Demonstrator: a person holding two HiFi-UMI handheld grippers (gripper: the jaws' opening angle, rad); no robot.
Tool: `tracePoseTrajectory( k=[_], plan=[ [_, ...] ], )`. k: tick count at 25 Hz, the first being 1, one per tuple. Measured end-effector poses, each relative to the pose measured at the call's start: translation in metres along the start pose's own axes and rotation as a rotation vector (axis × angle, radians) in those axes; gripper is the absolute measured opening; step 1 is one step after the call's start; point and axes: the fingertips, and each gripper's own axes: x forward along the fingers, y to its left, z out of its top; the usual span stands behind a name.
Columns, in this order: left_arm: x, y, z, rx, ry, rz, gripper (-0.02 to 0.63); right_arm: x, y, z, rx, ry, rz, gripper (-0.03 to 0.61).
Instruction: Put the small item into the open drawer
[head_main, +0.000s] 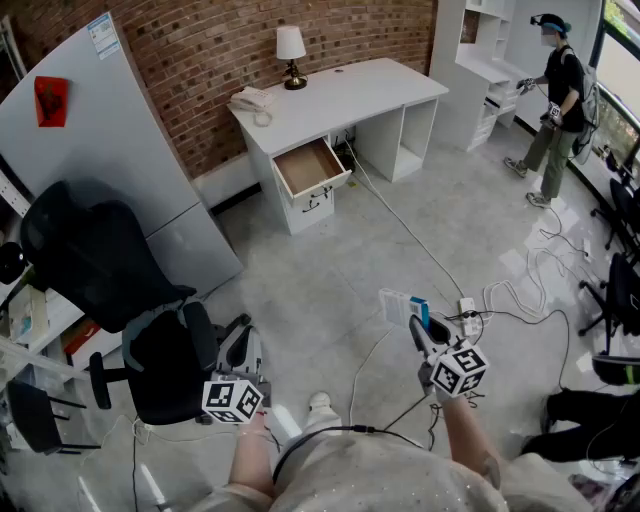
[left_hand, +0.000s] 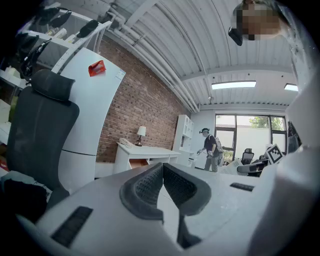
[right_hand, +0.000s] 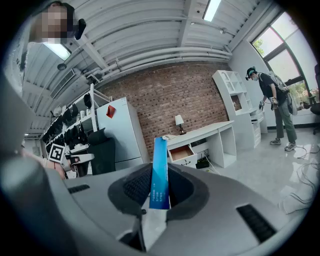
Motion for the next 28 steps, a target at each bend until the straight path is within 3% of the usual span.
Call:
tracePoseTrajectory(
  k=[18,28],
  plan=[
    [0.066,0.067,0.013,0.019,0.038,-0.088,0.006,0.068,0.009,-0.001,0.034,-0.02,-0.091,0.072],
    [0.075,0.096,0.007,-0.01,0.05,-0.114,0.006,0.08,0.012,0.013,0.121,-0.118,-0.154,0.074]
  ],
)
